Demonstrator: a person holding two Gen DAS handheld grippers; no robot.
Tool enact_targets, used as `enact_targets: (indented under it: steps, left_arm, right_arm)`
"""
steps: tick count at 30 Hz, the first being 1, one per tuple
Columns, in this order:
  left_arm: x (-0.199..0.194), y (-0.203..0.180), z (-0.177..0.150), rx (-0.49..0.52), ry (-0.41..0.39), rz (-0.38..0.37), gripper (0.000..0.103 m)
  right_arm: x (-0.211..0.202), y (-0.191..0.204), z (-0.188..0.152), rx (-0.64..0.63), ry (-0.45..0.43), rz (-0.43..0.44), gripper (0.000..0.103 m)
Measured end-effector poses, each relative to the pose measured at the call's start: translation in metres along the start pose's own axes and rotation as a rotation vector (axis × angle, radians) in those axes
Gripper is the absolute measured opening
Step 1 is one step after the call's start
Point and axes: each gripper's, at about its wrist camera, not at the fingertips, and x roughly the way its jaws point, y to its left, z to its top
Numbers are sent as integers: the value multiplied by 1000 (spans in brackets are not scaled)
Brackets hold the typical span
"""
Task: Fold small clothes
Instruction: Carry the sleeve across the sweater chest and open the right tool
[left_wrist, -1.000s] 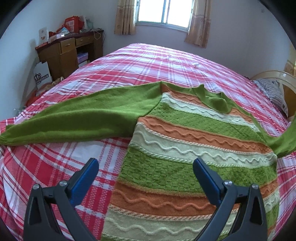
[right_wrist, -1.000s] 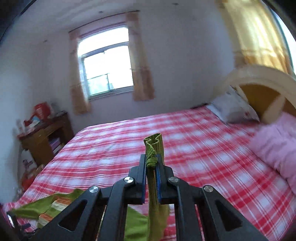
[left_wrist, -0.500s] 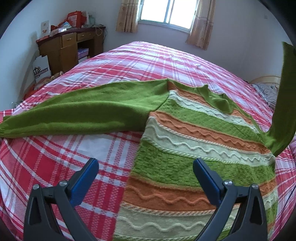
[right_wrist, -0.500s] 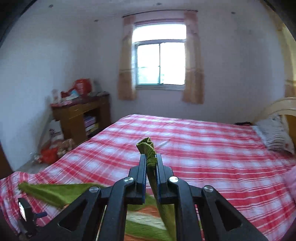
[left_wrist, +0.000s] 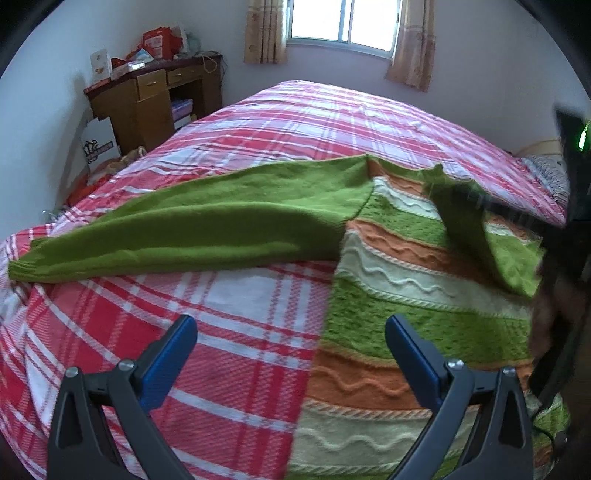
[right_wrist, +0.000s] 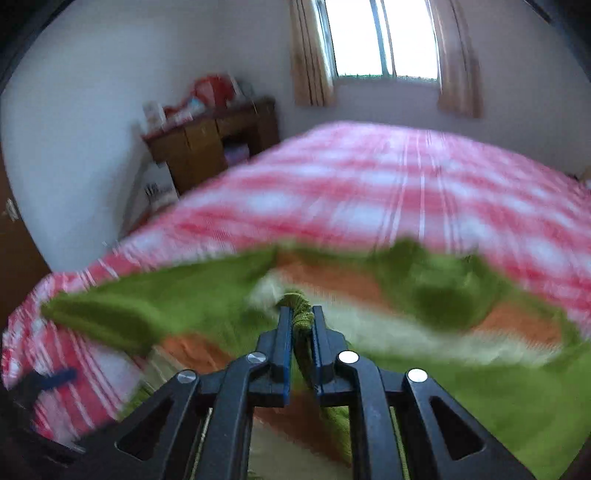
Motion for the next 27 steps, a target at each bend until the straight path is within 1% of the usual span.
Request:
enact_targets:
  steps: [1, 2, 3, 4, 7, 9, 11, 12, 13, 15, 16, 17, 18, 19, 20, 21, 22, 23, 24, 25, 26, 27]
  left_arm:
    - [-1, 1, 1, 1, -3, 5, 103]
    - [-3, 3, 2, 4, -7, 9, 103]
    - [-2, 4, 3, 9, -4, 6, 103]
    - [-1, 4, 6, 14, 7, -3, 102]
    - [2, -2, 17, 28, 29, -55, 93]
    - [4, -13, 28, 32, 34, -96, 93]
    - [5, -28, 36, 44, 27, -131, 93]
    - [7, -37, 41, 54, 24, -136, 93]
    - [8, -43, 44, 60, 21, -148, 93]
    - [18, -66, 53, 79, 24, -185, 89]
    - [25, -78, 56, 99, 34, -188, 88]
    - [31, -88, 57, 118, 38, -182, 82]
    - [37, -96, 58, 124, 44, -173, 77]
    - [48, -106, 59, 125, 67, -176, 74]
    - [56, -112, 59, 134, 90, -178, 74]
    - [63, -118, 59, 138, 110, -170, 71]
    - [71, -122, 58, 138, 125, -161, 65]
    - [80, -126, 56, 142, 149, -153, 61]
    - [84, -127, 55, 138, 147, -150, 61]
    - [82, -128, 55, 135, 121, -155, 46]
    - [78, -128, 55, 126, 89, -177, 11]
    - [75, -127, 54, 119, 87, -194, 11]
  right_arm:
    - [6, 0, -11, 2, 45, 26, 35]
    - [5, -2, -17, -1, 64, 43, 49]
    - [-2, -3, -23, -9, 67, 49, 51]
    - [-13, -6, -29, -22, 58, 50, 52]
    - [-49, -22, -38, -58, 40, 41, 52]
    - [-76, -37, -49, -80, 26, 20, 54]
    - [-95, -49, -59, -97, 7, -19, 60]
    - [-103, -54, -66, -100, -3, -37, 61]
    - [-108, -58, -72, -100, -6, -47, 62]
    - [-114, -64, -86, -98, -5, -64, 62]
    - [-113, -67, -93, -99, -3, -74, 62]
    - [-111, -69, -98, -96, -1, -80, 62]
    - [-110, -71, -103, -87, 2, -83, 62]
    - [-107, -74, -107, -71, 11, -78, 62]
    - [-106, -76, -108, -56, 17, -70, 62]
    - [-105, -77, -108, -52, 15, -68, 62]
    - [-105, -78, -108, -49, 13, -69, 62]
    - [-103, -79, -109, -46, 17, -71, 62]
    - [-102, -80, -110, -44, 23, -74, 62]
    - [-99, -80, -114, -43, 36, -77, 62]
    - [-97, -80, -116, -45, 47, -77, 62]
    - [-97, -79, -116, -49, 50, -80, 62]
